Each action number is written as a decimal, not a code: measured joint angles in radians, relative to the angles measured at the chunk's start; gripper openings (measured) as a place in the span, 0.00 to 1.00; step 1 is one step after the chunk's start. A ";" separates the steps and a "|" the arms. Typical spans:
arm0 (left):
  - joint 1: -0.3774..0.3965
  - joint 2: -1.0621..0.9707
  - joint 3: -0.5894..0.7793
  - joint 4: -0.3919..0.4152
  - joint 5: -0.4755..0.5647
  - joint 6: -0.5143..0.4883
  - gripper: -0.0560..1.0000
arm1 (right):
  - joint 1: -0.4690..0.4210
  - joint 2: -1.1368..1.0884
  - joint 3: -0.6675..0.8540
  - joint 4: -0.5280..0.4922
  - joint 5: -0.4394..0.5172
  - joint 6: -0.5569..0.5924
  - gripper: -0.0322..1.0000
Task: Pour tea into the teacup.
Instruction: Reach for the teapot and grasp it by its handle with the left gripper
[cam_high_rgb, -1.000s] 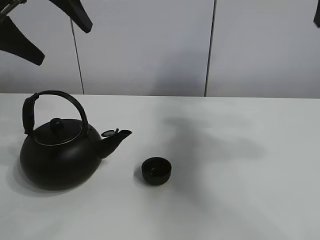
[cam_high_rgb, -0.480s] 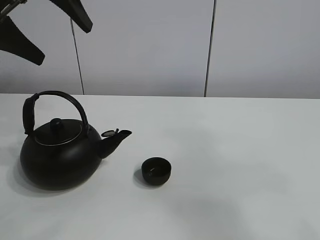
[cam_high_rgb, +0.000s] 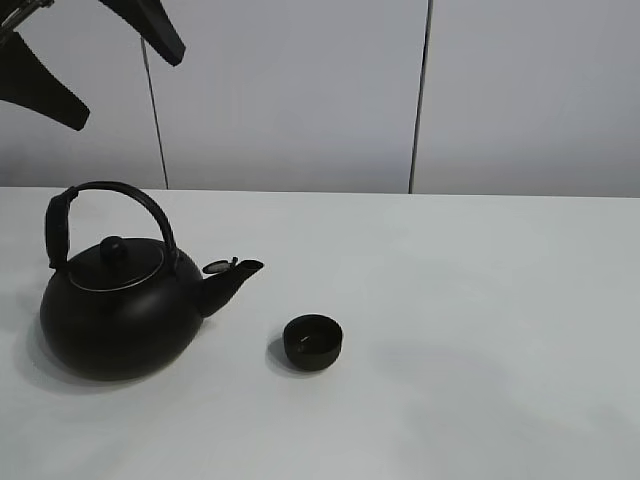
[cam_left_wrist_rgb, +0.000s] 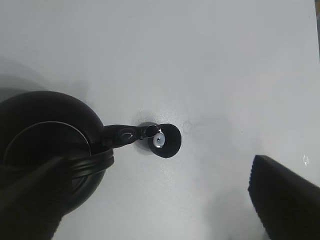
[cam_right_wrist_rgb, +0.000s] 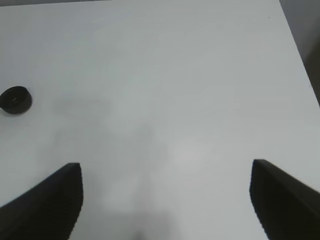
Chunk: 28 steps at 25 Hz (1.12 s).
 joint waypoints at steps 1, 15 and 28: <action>0.000 0.000 0.000 0.000 0.000 0.000 0.71 | 0.000 0.000 0.003 0.001 -0.010 -0.007 0.63; 0.000 0.000 0.000 0.000 -0.001 0.000 0.71 | 0.000 0.000 0.036 -0.003 -0.070 -0.011 0.61; 0.000 0.000 0.000 0.000 -0.011 0.000 0.71 | 0.000 0.000 0.036 -0.003 -0.076 -0.011 0.60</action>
